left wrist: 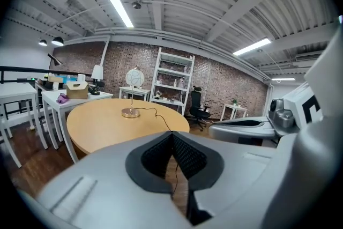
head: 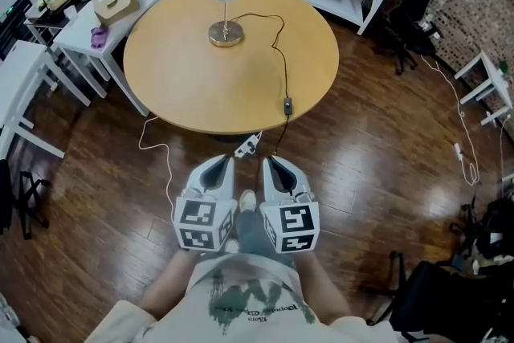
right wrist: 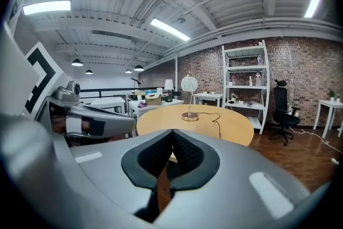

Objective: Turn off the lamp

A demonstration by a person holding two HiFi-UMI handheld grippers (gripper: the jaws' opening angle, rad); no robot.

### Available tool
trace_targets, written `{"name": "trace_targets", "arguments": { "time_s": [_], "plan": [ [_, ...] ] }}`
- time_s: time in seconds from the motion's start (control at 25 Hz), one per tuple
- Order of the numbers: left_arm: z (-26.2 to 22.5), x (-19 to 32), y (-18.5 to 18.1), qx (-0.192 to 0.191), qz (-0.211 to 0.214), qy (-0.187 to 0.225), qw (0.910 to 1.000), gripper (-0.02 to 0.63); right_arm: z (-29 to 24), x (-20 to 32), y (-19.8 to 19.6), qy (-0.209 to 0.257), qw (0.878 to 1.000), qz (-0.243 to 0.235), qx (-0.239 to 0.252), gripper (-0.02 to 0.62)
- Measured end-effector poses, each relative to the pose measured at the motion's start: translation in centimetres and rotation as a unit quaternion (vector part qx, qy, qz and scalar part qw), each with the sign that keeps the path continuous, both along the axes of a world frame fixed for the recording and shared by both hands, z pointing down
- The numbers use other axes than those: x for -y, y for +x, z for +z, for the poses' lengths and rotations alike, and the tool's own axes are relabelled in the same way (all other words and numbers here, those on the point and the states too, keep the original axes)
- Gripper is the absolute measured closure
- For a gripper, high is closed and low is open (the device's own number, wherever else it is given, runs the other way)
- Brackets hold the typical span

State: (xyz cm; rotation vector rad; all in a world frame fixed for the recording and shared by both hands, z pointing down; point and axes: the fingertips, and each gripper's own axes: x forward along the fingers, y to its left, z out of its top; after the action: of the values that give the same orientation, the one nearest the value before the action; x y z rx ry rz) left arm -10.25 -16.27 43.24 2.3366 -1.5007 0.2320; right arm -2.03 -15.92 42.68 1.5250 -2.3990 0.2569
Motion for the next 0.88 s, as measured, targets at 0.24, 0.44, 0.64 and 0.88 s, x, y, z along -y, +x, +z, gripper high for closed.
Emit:
{"name": "trace_targets", "arguments": {
  "time_s": [0.24,0.44,0.64,0.88],
  "plan": [
    [1.1,5.2,-0.6,0.020,-0.012,-0.002,0.9997,0.611,0.8,5.6,-0.3,0.002,1.000,-0.007,0.010,0.595],
    [1.8,10.0,0.1,0.029,-0.010,-0.008,0.9995,0.611,1.6,10.2,0.6,-0.003,1.000,-0.005,0.012,0.595],
    [3.1,14.1,1.8,0.027,0.002,-0.021,0.9994,0.611,3.5,14.4,2.2,-0.020,1.000,0.004,0.006,0.595],
    [4.5,17.4,3.8,0.029,0.017,-0.037,0.9987,0.611,5.2,17.6,3.8,-0.037,0.999,0.009,0.002,0.595]
  ]
}}
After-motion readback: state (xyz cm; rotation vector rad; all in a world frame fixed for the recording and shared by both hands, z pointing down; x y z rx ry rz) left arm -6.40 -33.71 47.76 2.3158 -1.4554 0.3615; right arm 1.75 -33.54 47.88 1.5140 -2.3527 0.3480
